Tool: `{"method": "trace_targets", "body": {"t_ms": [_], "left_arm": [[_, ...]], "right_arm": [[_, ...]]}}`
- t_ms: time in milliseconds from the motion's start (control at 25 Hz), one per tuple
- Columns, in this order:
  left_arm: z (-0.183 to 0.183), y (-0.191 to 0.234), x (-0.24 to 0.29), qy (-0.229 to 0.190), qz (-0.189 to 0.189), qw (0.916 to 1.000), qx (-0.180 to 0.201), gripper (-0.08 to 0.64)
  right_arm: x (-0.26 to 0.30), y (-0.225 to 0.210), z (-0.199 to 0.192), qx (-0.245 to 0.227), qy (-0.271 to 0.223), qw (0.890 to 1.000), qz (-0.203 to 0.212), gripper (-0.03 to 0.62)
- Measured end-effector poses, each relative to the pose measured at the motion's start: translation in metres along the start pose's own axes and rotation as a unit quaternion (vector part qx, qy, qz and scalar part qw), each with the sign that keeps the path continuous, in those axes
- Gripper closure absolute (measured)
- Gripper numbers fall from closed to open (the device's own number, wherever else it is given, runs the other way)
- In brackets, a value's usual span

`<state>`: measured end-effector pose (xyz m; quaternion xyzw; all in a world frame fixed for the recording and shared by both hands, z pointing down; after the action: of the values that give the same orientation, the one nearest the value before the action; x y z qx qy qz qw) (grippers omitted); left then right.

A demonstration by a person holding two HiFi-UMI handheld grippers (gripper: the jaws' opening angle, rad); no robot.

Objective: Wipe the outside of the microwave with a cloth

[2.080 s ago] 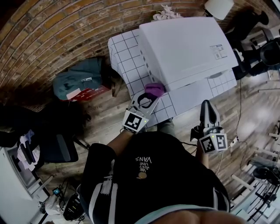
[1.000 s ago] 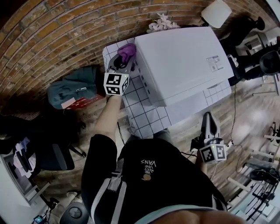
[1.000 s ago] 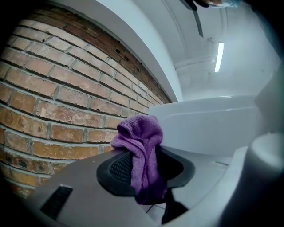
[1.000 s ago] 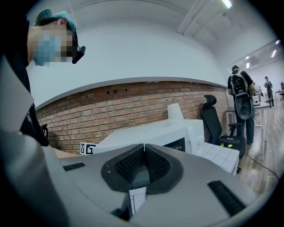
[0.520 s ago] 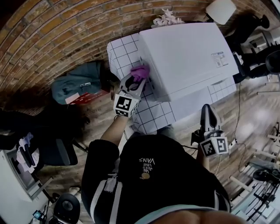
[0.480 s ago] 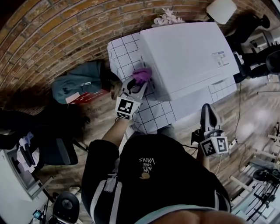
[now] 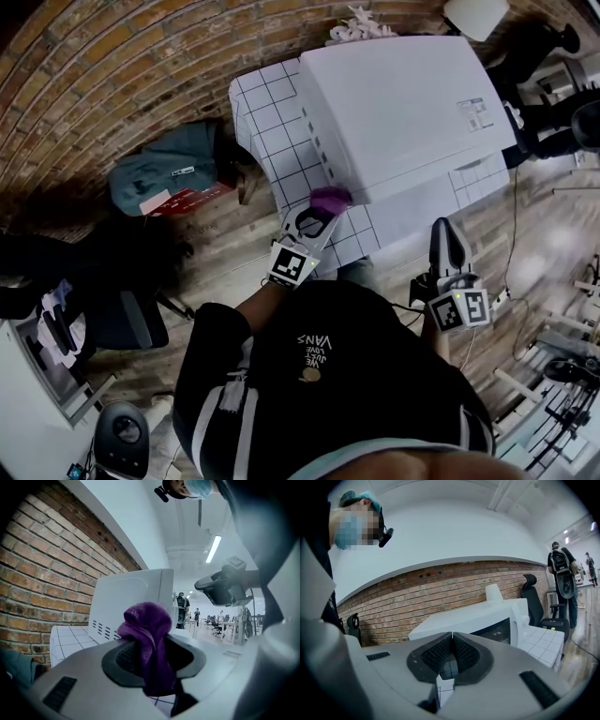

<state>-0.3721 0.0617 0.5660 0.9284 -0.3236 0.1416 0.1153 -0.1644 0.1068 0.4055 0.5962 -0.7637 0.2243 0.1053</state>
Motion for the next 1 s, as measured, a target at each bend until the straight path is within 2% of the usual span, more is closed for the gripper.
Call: {"method": "trace_targets", "body": {"t_ms": [160,280,400,560,680,840,1000], "left_arm": [[-0.009,0.001,0.004,0.019,-0.001,0.9998,-0.002,0.419],[-0.011,0.016,0.013,0.012,0.016,0.9998,-0.008,0.419],[-0.005,0.047,0.02,-0.005,0.053,0.9982,-0.027,0.419],[0.009,0.095,0.03,-0.014,0.096,0.9949,-0.028,0.419],[0.02,0.129,0.041,-0.016,0.122,0.992,-0.028,0.419],[0.037,0.177,0.056,-0.022,0.156,0.9865,-0.047,0.419],[0.049,0.213,0.068,-0.011,0.18,0.9823,-0.052,0.419]], "right_arm": [[-0.004,-0.003,-0.005,0.003,0.005,1.0,-0.007,0.589],[-0.007,-0.005,-0.007,0.003,0.007,1.0,-0.01,0.588],[-0.009,-0.006,-0.005,0.002,0.008,1.0,-0.013,0.589],[-0.01,-0.009,-0.004,0.001,0.007,1.0,-0.015,0.589],[-0.01,-0.013,-0.004,0.002,0.011,1.0,-0.019,0.589],[-0.009,-0.018,-0.006,0.004,0.017,1.0,-0.023,0.589],[-0.01,-0.025,-0.007,0.008,0.02,0.999,-0.029,0.588]]}}
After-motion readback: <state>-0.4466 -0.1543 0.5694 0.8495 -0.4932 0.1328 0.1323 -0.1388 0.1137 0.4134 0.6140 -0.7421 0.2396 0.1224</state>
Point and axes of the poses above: the fingertips, and each gripper's own axes: x forward along the fingers, y to its left, z out of its top, the point moved 4 cm from there along -x, backward along the fingers, and after that the axes turned 15 degrees about y, right-handed, at the moved point
